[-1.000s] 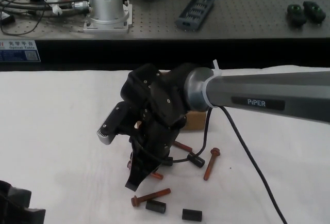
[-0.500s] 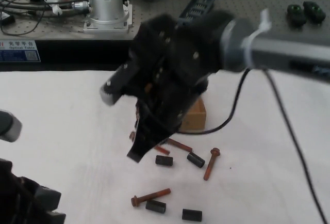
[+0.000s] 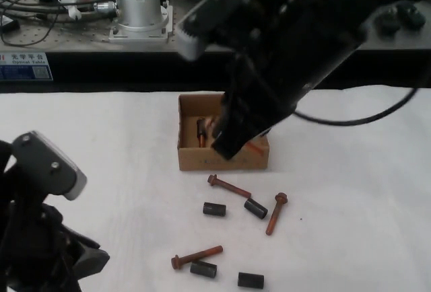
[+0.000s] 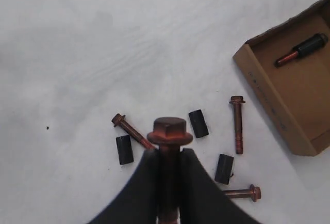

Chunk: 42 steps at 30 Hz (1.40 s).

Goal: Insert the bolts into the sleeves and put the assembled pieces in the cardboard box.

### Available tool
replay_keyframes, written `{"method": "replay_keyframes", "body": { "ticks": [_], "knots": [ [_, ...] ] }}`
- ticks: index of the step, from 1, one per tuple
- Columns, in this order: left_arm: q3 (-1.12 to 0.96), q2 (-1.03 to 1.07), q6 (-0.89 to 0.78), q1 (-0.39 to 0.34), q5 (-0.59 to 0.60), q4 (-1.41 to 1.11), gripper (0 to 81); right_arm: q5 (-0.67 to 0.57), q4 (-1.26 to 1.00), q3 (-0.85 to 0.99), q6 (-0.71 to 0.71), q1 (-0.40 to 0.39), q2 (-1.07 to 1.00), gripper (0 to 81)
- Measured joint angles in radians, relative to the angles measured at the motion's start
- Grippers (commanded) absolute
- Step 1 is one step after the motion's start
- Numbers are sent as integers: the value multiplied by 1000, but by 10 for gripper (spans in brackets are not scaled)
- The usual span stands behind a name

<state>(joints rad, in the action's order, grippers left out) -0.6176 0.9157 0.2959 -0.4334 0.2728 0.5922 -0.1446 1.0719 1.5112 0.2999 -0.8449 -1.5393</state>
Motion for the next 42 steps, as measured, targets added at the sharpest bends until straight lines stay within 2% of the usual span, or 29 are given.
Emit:
{"method": "replay_keyframes", "body": {
  "ticks": [4, 7, 9, 14, 20, 26, 29, 33, 42],
  "knots": [
    [-14, 53, 81, 0, 1, -14, 125, -1, -13, -69, -9, 0, 147, 32],
    [-55, 118, 161, -12, 1, -16, 125, -1, -55, -243, -39, 0, 276, 32],
    [-100, 169, 220, -32, 1, -16, 125, 2, -98, -379, -89, 0, 423, 32],
    [-232, 312, 310, -92, 1, -18, 125, 15, -132, -527, -170, 0, 618, 32],
    [-400, 504, 401, -164, -16, 11, 125, 39, -141, -667, -282, 0, 878, 32],
    [-543, 682, 458, -204, -121, 58, 127, 44, -128, -724, -385, 0, 1051, 32],
    [-623, 781, 465, -206, -151, 66, 188, 60, -94, -756, -426, 0, 1164, 32],
    [-696, 864, 465, -209, -194, 84, 361, 98, -47, -775, -435, 0, 1218, 32],
    [-744, 985, 534, -217, -239, 88, 349, 132, 26, -836, -437, 0, 1296, 32]
  ]
}}
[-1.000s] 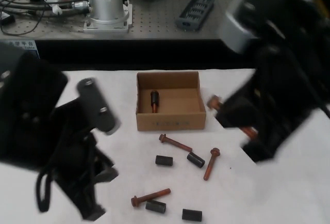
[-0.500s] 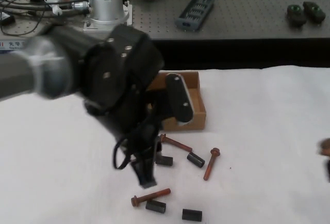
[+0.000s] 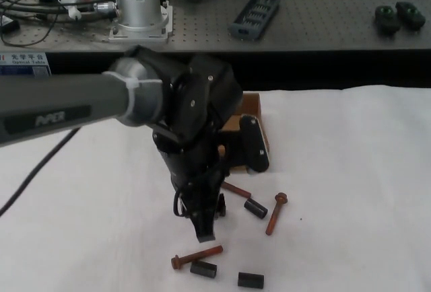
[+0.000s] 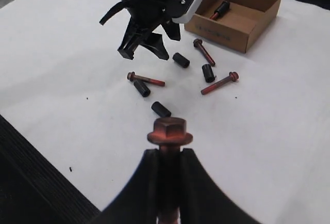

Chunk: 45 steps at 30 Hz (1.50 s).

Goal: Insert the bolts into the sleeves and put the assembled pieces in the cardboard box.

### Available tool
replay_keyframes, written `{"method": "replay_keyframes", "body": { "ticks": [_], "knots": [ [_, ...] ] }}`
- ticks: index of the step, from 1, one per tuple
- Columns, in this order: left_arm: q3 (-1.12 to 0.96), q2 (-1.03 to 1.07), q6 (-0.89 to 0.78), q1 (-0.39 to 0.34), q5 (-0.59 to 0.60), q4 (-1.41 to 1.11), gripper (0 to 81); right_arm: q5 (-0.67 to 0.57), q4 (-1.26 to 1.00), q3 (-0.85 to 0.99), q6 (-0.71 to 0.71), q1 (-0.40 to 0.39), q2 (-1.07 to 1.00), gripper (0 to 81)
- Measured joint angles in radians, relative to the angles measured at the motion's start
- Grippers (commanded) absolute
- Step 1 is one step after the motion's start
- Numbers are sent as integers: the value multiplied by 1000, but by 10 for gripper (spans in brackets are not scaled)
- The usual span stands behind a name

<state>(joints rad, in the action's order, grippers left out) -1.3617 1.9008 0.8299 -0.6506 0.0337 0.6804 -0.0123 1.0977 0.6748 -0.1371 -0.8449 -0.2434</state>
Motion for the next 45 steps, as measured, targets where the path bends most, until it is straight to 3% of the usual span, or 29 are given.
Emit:
{"method": "replay_keyframes", "body": {
  "ticks": [21, 40, 45],
  "knots": [
    [-9, 78, 125, 0, -76, -47, 349, 1, 13, -81, -10, 0, 15, 32],
    [-11, 110, 216, -5, -52, -148, 344, 1, 13, -82, -10, 0, 15, 32],
    [-13, 111, 221, -5, -52, -150, 193, 1, 13, -82, -10, 0, 15, 32]
  ]
}}
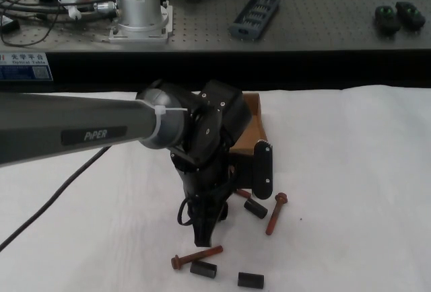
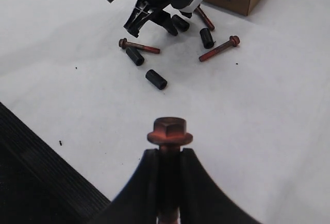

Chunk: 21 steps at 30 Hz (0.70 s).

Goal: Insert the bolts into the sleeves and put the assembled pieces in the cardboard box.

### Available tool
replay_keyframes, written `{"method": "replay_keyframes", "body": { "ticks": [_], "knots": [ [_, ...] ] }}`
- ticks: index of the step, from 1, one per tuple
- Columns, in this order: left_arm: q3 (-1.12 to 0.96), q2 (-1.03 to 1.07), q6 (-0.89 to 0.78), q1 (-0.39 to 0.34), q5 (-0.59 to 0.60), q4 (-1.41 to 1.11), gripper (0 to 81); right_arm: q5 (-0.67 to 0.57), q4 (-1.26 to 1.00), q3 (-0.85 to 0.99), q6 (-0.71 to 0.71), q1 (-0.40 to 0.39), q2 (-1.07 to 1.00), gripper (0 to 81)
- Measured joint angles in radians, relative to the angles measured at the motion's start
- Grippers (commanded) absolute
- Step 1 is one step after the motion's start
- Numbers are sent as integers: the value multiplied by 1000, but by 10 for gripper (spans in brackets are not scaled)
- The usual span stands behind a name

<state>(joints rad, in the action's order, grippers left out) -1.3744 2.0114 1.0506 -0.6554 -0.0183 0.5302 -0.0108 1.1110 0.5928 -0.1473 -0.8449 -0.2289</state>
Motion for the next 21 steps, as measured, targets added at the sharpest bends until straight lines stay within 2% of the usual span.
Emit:
{"method": "replay_keyframes", "body": {
  "ticks": [2, 4, 11, 17, 21],
  "knots": [
    [0, 0, 0, 0, 3, 0, 129, 0, 0, 0, -9, 0, 0, 32],
    [0, 4, 0, 0, 18, 0, 99, 0, 0, 0, -10, 0, 0, 32],
    [-2, 6, -31, 0, 18, 4, 98, -16, 0, 0, -16, 0, 0, 32],
    [-2, -11, -257, 0, 18, 6, 98, -22, -18, 0, -15, 0, 0, 32],
    [-2, -87, -456, 0, 81, 20, 98, -22, -60, 0, -15, 0, 0, 32]
  ]
}}
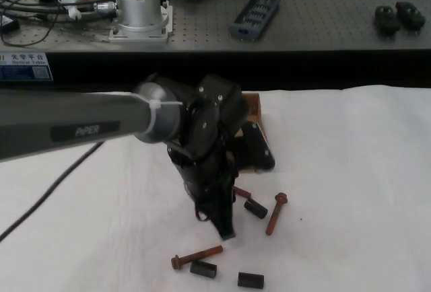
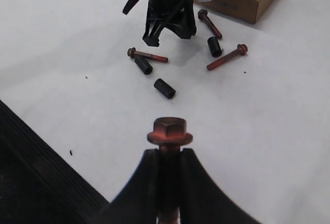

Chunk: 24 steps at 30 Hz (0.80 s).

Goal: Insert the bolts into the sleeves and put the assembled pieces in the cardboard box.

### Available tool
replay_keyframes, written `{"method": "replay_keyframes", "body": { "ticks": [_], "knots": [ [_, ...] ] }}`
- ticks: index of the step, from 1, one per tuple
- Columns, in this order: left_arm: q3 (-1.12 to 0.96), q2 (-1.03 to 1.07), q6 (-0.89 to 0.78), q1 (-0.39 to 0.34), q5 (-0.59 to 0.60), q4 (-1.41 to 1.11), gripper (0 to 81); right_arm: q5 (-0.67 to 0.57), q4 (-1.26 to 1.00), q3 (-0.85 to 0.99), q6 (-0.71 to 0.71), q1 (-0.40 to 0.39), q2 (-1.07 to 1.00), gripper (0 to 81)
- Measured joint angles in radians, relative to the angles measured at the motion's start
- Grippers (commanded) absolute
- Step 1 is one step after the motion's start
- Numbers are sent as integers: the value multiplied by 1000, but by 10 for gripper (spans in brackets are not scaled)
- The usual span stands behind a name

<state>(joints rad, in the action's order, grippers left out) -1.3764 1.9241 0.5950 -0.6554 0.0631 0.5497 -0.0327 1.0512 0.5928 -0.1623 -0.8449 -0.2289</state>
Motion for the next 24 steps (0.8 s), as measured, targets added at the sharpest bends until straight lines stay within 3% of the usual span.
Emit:
{"method": "replay_keyframes", "body": {
  "ticks": [4, 8, 18, 24],
  "knots": [
    [0, -86, -220, 0, 140, 0, 98, 0, -129, 3, 0, 0, 0, 32],
    [2, -160, -324, -6, 245, 0, 97, 0, -314, 3, 0, 0, 0, 32],
    [136, -383, -393, -60, 338, -66, 95, -34, -568, 6, 0, 0, -132, 32],
    [411, -638, -539, -95, 348, -353, 95, -120, -804, 6, 0, 1, -279, 32]
  ]
}}
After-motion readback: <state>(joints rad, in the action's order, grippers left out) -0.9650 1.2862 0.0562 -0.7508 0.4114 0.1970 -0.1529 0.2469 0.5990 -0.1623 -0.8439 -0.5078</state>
